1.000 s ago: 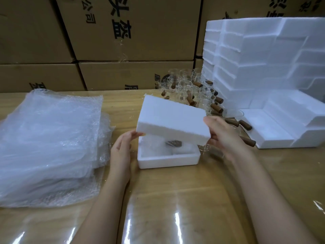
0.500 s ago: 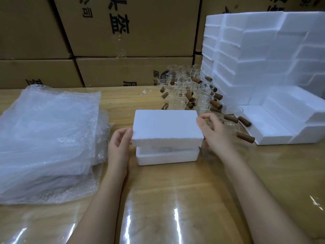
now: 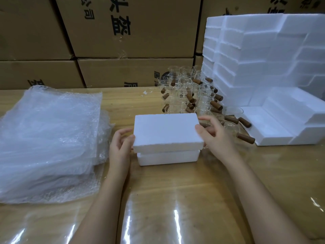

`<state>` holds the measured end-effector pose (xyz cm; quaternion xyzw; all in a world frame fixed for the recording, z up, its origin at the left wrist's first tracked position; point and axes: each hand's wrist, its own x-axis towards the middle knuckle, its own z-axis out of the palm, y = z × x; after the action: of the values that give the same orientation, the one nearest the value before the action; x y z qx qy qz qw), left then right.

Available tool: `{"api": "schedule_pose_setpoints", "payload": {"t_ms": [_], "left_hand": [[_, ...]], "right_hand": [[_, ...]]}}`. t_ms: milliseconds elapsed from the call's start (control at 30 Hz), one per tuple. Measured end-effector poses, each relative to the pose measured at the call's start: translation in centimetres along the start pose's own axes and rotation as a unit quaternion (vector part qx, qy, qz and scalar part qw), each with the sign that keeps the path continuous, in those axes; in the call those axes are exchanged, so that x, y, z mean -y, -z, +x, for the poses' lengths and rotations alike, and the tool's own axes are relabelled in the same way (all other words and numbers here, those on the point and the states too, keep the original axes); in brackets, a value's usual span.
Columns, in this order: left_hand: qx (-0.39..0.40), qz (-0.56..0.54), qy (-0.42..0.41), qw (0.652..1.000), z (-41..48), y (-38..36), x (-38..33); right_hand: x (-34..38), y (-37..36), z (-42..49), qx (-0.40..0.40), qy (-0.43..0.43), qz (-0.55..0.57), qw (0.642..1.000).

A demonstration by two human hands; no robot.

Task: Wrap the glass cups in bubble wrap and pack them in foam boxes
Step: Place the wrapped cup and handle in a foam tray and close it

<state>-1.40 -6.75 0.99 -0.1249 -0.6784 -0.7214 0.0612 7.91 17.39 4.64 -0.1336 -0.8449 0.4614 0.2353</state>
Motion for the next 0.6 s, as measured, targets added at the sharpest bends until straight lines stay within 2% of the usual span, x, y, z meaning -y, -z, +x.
{"api": "schedule_pose_setpoints", "payload": {"t_ms": [100,333,467,600], "left_hand": [[0.003,-0.003,-0.008,1.0,-0.2,-0.1,0.0],[0.014,0.019,-0.018,1.0,-0.4,-0.3,0.5],[0.009,0.04,-0.025,0.999,-0.4,-0.3,0.4],[0.035,0.049,-0.031,0.998,-0.2,-0.3,0.3]], "right_hand": [[-0.7,-0.1,0.1,-0.017,0.012,-0.013,1.0],[-1.3,-1.4,-0.5,-0.082,0.125,0.019,0.989],[-1.4,-1.8,-1.1,-0.094,0.185,-0.033,0.978],[-1.7,-2.0,-1.4,-0.106,0.19,-0.077,0.973]]}}
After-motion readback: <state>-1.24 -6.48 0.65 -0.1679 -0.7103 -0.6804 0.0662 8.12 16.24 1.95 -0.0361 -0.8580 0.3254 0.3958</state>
